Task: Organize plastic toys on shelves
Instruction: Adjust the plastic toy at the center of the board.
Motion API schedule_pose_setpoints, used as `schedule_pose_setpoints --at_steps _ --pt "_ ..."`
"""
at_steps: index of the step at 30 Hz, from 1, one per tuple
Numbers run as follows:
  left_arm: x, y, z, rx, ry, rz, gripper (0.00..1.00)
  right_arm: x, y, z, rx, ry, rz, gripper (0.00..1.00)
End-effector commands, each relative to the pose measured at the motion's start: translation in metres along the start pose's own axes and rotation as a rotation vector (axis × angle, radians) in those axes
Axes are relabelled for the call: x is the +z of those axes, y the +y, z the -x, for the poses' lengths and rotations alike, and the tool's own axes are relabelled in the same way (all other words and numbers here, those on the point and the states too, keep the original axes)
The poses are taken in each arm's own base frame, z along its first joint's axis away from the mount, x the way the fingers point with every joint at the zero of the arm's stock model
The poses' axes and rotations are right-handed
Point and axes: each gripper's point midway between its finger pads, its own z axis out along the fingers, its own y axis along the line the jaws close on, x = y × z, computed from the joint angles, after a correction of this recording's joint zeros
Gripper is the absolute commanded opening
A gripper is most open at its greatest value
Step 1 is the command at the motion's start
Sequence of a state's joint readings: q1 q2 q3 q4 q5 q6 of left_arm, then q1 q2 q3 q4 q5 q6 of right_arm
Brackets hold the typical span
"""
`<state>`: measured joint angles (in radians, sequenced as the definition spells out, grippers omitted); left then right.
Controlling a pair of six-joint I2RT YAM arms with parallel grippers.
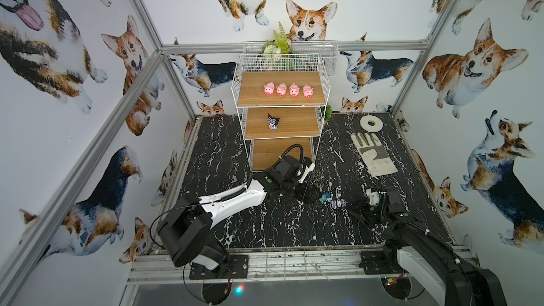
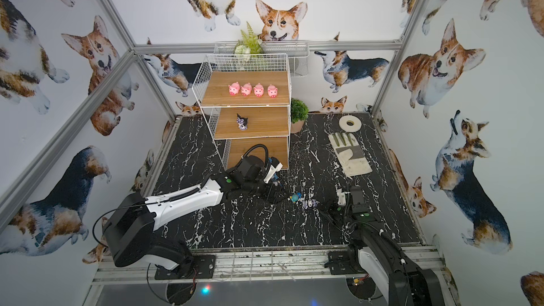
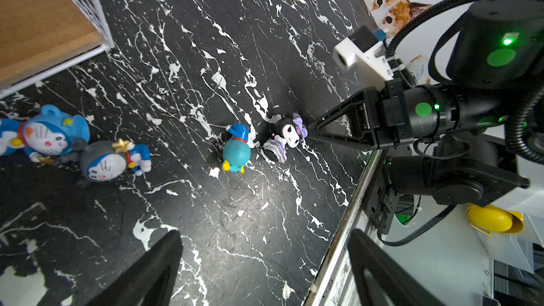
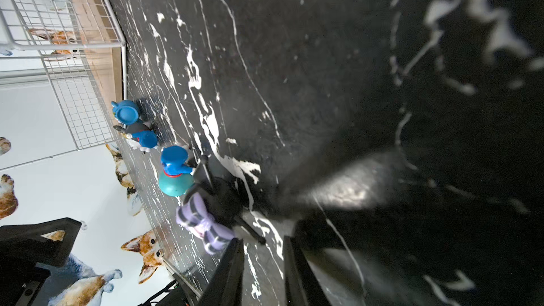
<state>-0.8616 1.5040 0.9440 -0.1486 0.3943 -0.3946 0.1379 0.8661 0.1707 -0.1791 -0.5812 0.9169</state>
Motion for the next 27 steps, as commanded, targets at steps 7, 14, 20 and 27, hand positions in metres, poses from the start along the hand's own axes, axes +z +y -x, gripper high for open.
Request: schedule_pose_setpoints --at_steps 7,14,20,27 --pt "0.006 -0.001 -0.002 0.005 0.032 -0.004 0.91 0.008 0.029 0.013 -0.039 -0.002 0.12 0.27" --pt "0.008 -0.001 -0.003 0.003 0.044 -0.006 0.9 0.016 0.041 0.024 -0.076 -0.016 0.143 0.25" --pt "0.011 0.0 -0.006 0.001 0.063 -0.003 0.9 0.03 0.046 0.026 -0.113 0.015 0.144 0.25" --pt "0.013 0.001 -0.008 0.004 0.077 0.0 0.9 0.042 0.04 0.028 -0.153 0.038 0.13 0.24"
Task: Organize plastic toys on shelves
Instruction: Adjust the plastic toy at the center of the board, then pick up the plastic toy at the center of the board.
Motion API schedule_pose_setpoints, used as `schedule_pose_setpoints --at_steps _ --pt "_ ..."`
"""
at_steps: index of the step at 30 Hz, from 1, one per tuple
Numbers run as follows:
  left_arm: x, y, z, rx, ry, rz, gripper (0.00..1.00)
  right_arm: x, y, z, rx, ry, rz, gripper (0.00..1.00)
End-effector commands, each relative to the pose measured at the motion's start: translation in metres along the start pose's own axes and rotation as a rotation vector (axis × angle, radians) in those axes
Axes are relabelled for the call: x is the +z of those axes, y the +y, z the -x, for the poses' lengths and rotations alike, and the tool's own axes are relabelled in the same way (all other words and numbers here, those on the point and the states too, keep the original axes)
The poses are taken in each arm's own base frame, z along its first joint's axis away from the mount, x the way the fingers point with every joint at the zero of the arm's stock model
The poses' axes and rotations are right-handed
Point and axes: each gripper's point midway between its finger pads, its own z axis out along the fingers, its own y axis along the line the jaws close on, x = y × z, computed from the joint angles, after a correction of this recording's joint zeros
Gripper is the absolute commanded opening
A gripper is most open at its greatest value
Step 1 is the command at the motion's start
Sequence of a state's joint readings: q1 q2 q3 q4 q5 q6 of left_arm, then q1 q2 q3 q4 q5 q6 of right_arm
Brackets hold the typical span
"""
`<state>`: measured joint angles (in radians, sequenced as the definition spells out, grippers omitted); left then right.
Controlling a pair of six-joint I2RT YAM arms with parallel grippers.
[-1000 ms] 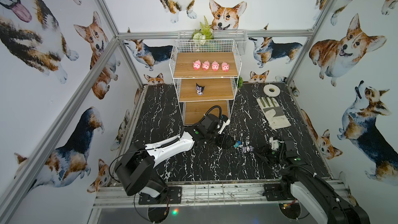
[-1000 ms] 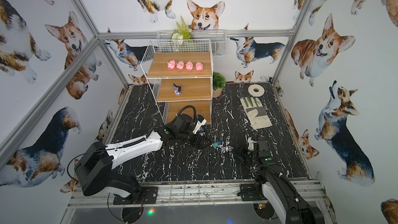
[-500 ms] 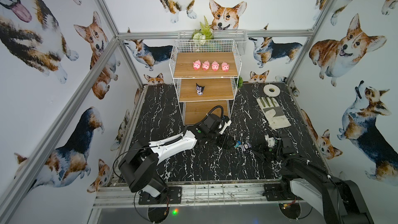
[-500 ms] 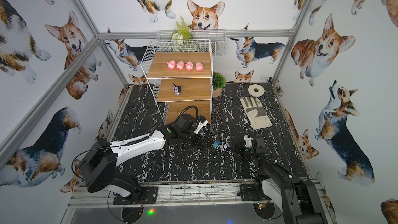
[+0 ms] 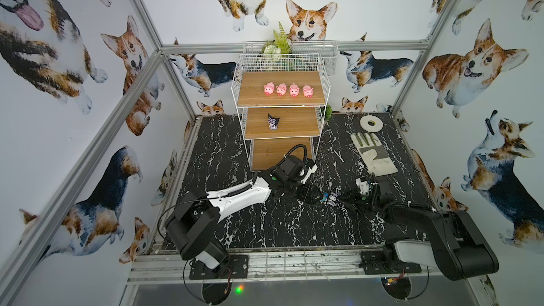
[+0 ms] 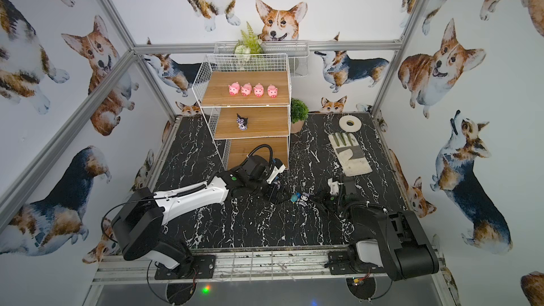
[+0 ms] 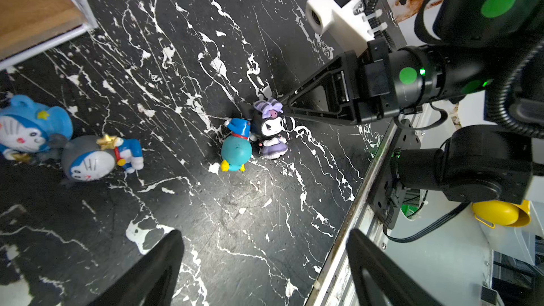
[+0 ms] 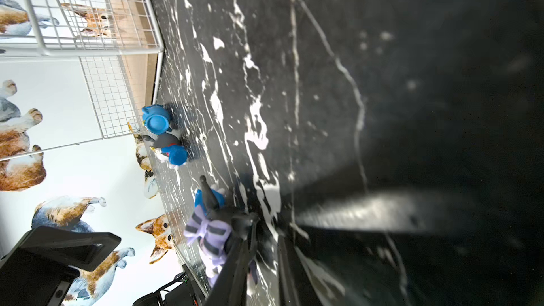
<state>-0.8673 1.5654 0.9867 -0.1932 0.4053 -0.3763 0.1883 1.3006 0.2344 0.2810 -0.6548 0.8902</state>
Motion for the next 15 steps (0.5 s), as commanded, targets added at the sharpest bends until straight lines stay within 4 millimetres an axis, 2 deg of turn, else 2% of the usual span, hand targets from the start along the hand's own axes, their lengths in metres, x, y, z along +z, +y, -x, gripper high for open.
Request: schedule_pose_setpoints --at_steps 1,4,9,12,15 --pt "0.002 -0.001 -0.003 0.005 0.021 -0.009 0.9 0.004 0.009 0.007 -0.045 -0.002 0.03 0.24" --pt "0.003 0.001 -0.006 0.002 0.034 -0.004 0.9 0.001 0.011 0.007 -0.051 -0.002 0.03 0.23" --pt "0.004 0.003 -0.008 -0.002 0.042 0.007 0.9 -0.014 0.006 0.018 -0.048 -0.037 -0.023 0.26" --pt "0.008 0.001 -0.01 0.005 0.052 0.009 0.88 -0.018 0.018 0.021 -0.077 -0.027 0.002 0.29" --pt "0.012 0.001 -0.012 0.018 0.06 0.025 0.88 -0.017 0.024 0.021 -0.086 0.001 0.008 0.36"
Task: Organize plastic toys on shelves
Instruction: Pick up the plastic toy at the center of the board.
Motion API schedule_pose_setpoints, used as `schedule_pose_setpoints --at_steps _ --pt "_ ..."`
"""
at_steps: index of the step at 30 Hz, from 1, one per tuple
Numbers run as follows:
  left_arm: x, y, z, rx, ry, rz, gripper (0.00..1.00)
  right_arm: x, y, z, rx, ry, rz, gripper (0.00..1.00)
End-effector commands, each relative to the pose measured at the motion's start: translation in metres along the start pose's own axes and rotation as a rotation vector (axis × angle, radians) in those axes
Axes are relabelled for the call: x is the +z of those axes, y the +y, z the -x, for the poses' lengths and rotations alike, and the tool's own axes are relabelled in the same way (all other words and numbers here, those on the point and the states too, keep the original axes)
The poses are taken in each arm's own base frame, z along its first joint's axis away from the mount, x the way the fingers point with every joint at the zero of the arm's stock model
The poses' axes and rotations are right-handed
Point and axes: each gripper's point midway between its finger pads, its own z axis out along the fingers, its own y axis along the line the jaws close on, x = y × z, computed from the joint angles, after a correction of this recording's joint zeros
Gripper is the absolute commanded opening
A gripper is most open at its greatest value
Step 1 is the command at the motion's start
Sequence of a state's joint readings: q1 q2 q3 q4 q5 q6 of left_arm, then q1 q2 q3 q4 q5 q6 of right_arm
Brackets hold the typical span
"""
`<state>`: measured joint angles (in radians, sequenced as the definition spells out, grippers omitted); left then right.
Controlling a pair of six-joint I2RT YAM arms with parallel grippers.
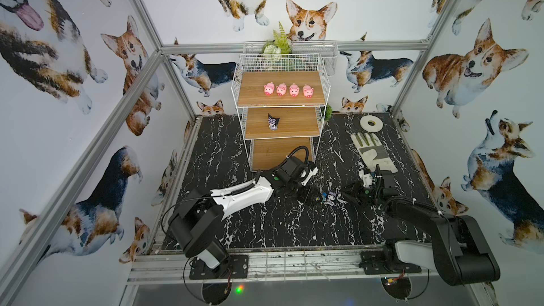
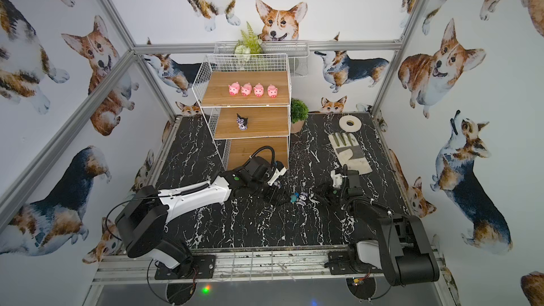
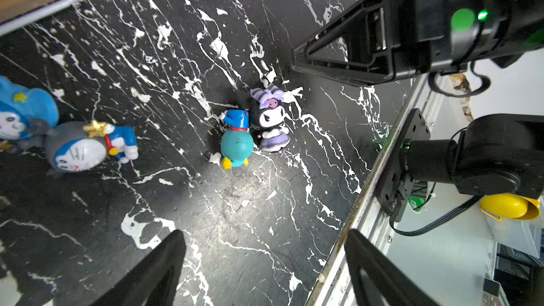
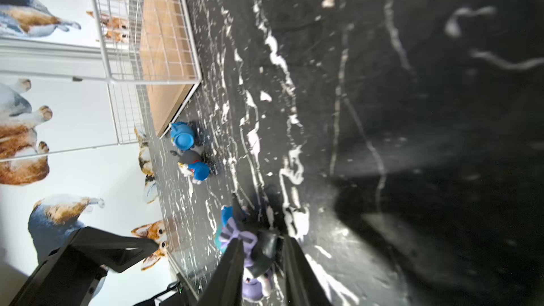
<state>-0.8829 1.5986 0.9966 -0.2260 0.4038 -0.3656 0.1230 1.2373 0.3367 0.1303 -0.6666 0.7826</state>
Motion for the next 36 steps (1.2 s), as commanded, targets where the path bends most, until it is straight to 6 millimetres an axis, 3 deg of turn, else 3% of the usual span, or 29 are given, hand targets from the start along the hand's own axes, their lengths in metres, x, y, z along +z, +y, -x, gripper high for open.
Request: schedule_pose_setpoints --at_steps 1,10,20,22,24,26,31,36 --pt "0.004 -0.002 0.0 0.022 0.005 0.013 0.88 0.001 0.003 -0.006 -0.006 0.055 0.004 0.37" --pt "0.008 -0.003 -0.001 0.021 0.019 0.016 0.88 0.023 -0.009 -0.007 0.062 0.106 0.033 0.29" --pt "0.009 -0.004 -0.001 0.02 0.026 0.018 0.87 0.032 -0.005 -0.013 0.078 0.139 0.084 0.21" --pt "0.01 -0.004 -0.001 0.02 0.027 0.018 0.87 0.031 -0.005 -0.015 0.072 0.137 0.084 0.17" --pt "0.01 -0.003 -0.001 0.017 0.025 0.019 0.87 0.03 -0.005 -0.015 0.065 0.133 0.087 0.06" --pt "0.01 -0.004 0.0 0.013 0.023 0.016 0.87 0.029 0.0 -0.015 0.055 0.13 0.103 0.01" --pt "0.008 -0.006 0.004 0.008 0.001 0.017 0.86 0.022 0.026 -0.013 -0.06 0.087 0.11 0.0" --pt "-0.001 -0.011 0.014 -0.01 -0.05 0.013 0.86 0.001 0.063 -0.007 -0.251 -0.033 0.09 0.0"
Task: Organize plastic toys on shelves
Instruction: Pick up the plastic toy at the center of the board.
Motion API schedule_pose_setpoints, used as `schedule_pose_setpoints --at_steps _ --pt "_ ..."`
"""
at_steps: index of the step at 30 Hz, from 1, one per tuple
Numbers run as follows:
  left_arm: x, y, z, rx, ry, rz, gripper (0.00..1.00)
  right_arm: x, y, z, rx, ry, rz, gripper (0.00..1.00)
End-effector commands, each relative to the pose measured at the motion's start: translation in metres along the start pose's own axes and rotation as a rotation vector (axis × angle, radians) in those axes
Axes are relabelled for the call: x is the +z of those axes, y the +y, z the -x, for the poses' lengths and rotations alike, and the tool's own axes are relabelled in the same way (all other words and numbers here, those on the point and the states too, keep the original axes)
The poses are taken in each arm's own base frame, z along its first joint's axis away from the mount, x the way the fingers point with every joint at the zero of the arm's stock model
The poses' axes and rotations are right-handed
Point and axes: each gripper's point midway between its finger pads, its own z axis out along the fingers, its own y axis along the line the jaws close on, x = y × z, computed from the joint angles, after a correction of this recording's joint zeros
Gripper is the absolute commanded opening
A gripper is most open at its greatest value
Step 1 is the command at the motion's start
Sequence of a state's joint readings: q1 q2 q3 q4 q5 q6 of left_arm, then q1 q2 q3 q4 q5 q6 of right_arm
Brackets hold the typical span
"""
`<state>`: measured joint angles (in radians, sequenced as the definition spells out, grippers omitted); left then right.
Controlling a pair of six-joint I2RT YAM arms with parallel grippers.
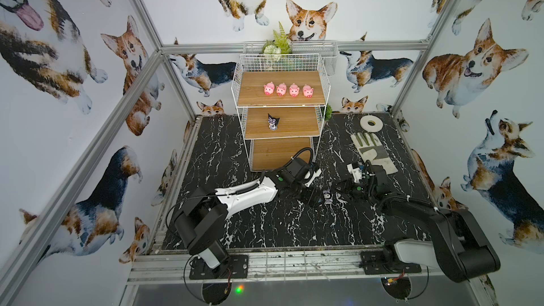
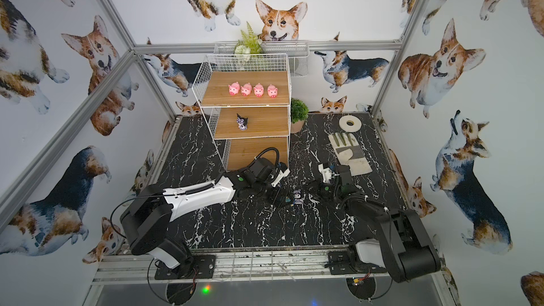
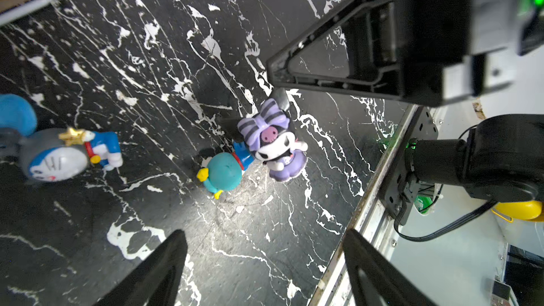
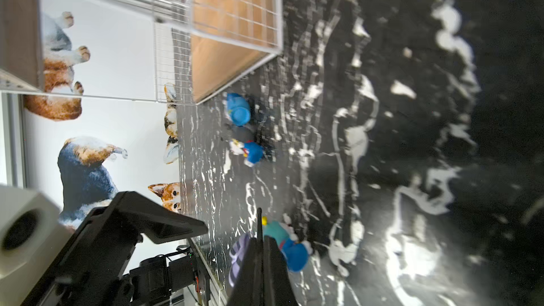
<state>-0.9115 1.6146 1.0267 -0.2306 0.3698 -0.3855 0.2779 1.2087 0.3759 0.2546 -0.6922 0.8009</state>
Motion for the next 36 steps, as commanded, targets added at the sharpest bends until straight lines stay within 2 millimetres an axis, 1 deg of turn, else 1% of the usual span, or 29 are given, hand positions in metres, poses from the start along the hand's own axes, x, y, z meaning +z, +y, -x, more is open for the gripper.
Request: schedule_pose_setpoints --at_steps 1,5,7,8,11,14,17,21,24,30,33,36 --pt "-0.008 -0.004 0.012 -0.016 -0.063 0.001 0.85 -0.014 0.009 0.012 -0.11 -0.093 -0.07 0.0" --pt "-0.022 -0.003 0.028 -0.021 -0.168 0.035 0.8 -0.031 0.04 0.023 -0.227 -0.18 -0.053 0.0" --pt "-0.027 -0.009 0.038 -0.01 -0.214 0.031 0.75 -0.036 0.054 0.025 -0.256 -0.203 -0.028 0.0" --pt "-0.03 -0.013 0.044 0.001 -0.242 0.031 0.75 -0.038 0.06 0.027 -0.268 -0.213 -0.021 0.0" --pt "-0.036 -0.025 0.06 0.027 -0.31 0.021 0.75 -0.039 0.072 0.027 -0.292 -0.22 -0.003 0.0" --pt "-0.038 -0.034 0.071 0.031 -0.346 0.004 0.74 -0.038 0.083 0.028 -0.315 -0.23 0.02 0.0" --pt "-0.033 -0.041 0.075 0.028 -0.348 -0.002 0.74 -0.039 0.09 0.029 -0.328 -0.25 0.036 0.0" --pt "-0.025 -0.035 0.075 -0.012 -0.346 0.052 0.68 -0.039 0.094 0.031 -0.326 -0.264 0.055 0.0" --pt "-0.024 -0.032 0.078 -0.038 -0.356 0.081 0.64 -0.039 0.097 0.032 -0.323 -0.274 0.067 0.0" --pt "-0.025 -0.043 0.083 -0.018 -0.396 0.085 0.63 -0.038 0.1 0.031 -0.317 -0.284 0.084 0.0" --pt "-0.024 -0.041 0.083 -0.024 -0.405 0.101 0.58 -0.038 0.101 0.031 -0.313 -0.288 0.095 0.0" --pt "-0.027 -0.037 0.085 -0.037 -0.434 0.119 0.54 -0.037 0.102 0.029 -0.312 -0.289 0.104 0.0"
